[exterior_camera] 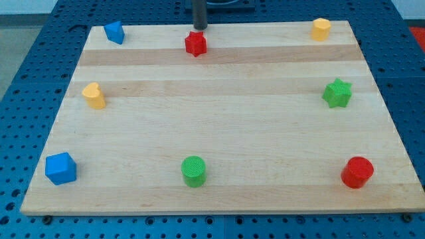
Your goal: Nudge blue triangle right a bit
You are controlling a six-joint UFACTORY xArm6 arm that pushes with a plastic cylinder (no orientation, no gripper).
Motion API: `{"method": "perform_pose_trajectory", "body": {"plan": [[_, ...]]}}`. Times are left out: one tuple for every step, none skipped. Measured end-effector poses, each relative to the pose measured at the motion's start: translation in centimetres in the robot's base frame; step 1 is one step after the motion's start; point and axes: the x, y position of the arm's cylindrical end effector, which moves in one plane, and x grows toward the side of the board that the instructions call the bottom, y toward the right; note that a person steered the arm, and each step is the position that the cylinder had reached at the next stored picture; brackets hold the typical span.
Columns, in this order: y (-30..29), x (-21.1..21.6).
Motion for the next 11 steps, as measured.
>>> {"method": "perform_pose_trajectory", "body": {"plan": [[-5.1, 1.0], [-5.3, 4.8], [-6.7, 8.8], [-14.9, 11.2], [-22.9, 10.0], [-23.2, 9.8], [-23.2, 7.3], [-23.2, 0.2], [-23.2, -0.1], [-19.8, 0.0], [-11.9, 0.0]]}}
